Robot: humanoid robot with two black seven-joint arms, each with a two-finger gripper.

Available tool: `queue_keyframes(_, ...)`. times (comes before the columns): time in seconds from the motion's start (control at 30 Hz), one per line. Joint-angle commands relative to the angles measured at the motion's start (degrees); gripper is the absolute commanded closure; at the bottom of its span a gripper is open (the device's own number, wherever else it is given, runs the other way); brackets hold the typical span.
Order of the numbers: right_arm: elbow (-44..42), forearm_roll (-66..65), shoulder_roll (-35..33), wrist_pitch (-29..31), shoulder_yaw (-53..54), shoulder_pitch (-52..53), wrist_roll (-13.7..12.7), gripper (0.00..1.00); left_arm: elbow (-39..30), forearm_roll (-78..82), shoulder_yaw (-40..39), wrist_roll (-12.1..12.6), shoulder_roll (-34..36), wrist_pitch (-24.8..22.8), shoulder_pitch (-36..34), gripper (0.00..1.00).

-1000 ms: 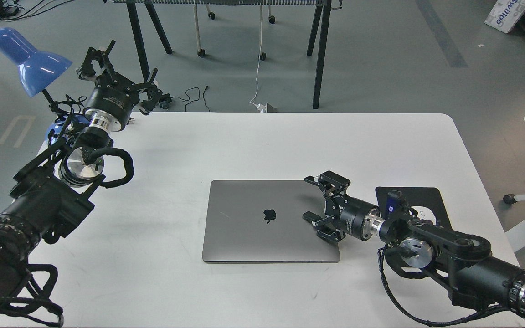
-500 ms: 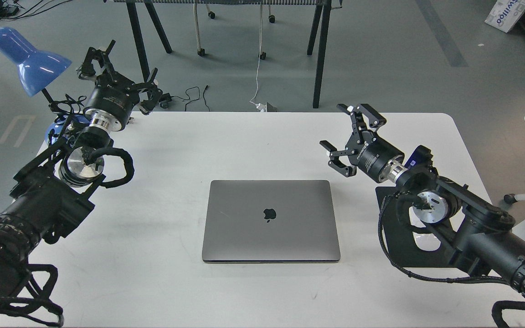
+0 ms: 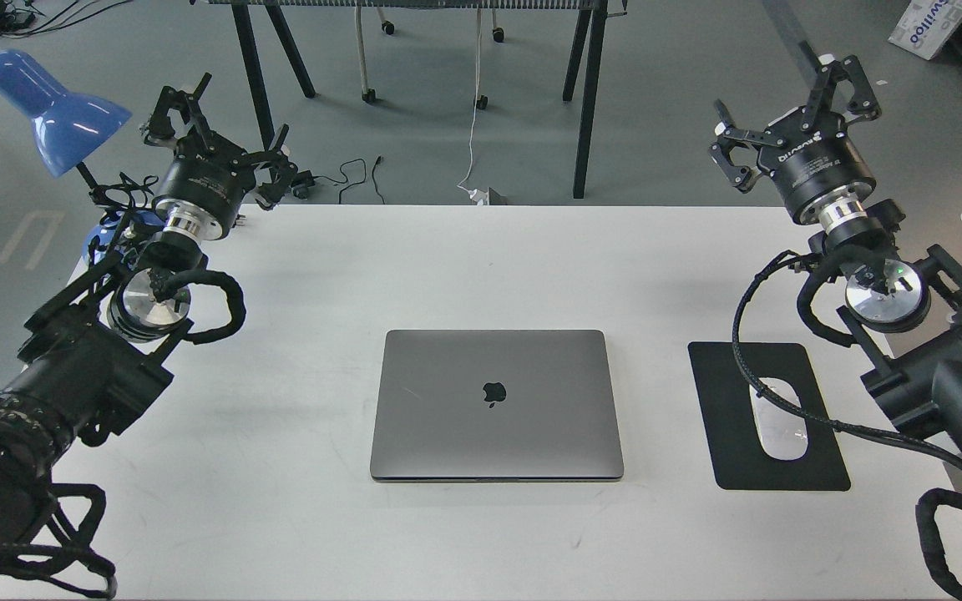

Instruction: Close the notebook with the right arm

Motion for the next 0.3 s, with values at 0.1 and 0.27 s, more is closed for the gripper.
queue_keyframes(0.1,-5.36,1.85,-0.22,3.01,1.33,1.48,-0.04,0.0,0.01,0.01,0.0,0.0,0.01,0.0,0.05,0.0)
queue_keyframes(0.27,-5.72,1.85,-0.22,3.28,0.63,1.66,-0.12,0.0,0.01,0.01,0.0,0.0,0.01,0.0,0.05,0.0)
